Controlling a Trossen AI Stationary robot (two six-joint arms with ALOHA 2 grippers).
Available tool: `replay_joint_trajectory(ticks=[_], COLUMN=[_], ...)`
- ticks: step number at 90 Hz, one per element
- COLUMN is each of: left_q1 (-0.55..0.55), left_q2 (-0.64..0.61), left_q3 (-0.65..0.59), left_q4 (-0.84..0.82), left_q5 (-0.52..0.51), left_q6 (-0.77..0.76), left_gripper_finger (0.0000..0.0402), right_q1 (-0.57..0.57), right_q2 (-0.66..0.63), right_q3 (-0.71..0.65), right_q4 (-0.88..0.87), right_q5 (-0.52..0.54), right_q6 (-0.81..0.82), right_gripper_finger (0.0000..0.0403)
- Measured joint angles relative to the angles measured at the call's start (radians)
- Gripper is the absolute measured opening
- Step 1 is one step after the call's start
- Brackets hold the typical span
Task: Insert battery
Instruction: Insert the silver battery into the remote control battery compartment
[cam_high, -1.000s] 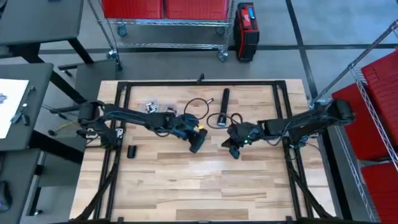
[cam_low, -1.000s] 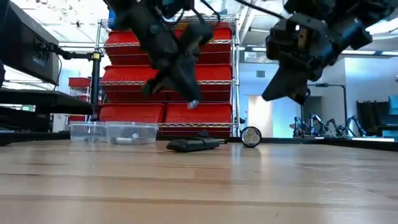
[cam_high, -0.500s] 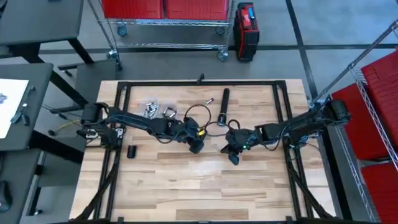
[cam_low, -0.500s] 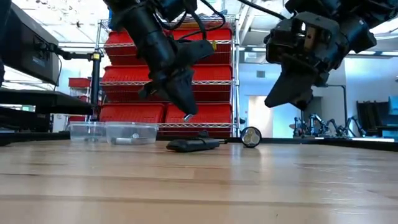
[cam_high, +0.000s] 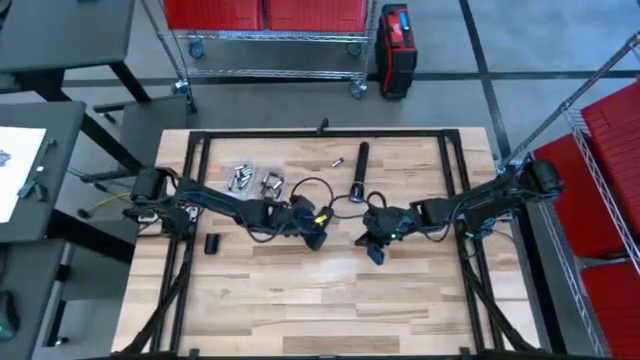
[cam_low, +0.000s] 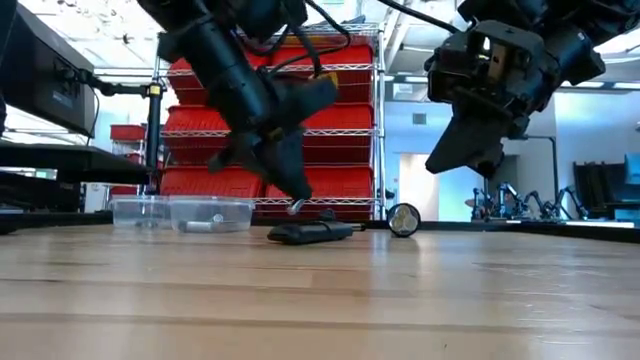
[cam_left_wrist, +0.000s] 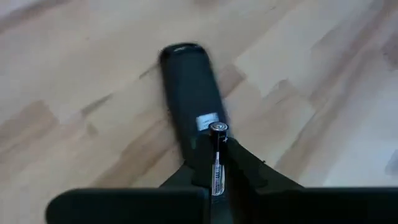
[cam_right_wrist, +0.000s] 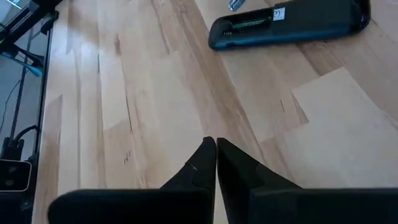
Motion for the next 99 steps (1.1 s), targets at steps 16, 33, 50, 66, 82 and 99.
replay_joint_trajectory(ticks=[16, 33, 50, 66, 82, 99], left_q1=[0.001, 0.004, 0.011, 0.011, 0.011, 0.011], left_q2=[0.006, 0.05, 0.066, 0.065, 0.065, 0.065], left_q3=[-0.003, 0.0, -0.001, 0.0, 0.0, 0.001], left_q4=[0.026, 0.062, 0.065, 0.042, 0.029, 0.014], left_q5=[0.01, 0.023, 0.036, 0.058, 0.11, 0.137], left_q6=[0.011, 0.029, 0.059, 0.069, 0.077, 0.068], left_gripper_finger=[0.0, 0.0, 0.0, 0.0, 0.0, 0.0002], right_q1=[0.006, 0.005, 0.005, 0.005, 0.005, 0.005], right_q2=[0.0, 0.0, 0.0, 0.0, 0.0, 0.0], right_q3=[0.0, 0.0, 0.0, 0.0, 0.0, 0.0], right_q4=[-0.002, -0.004, -0.015, -0.025, -0.026, -0.026], right_q5=[0.0, 0.0, 0.0, -0.002, -0.003, -0.003], right_q6=[0.002, 0.002, 0.002, 0.009, 0.009, 0.009], right_gripper_finger=[0.0004, 0.0004, 0.0004, 0.0004, 0.0004, 0.0004])
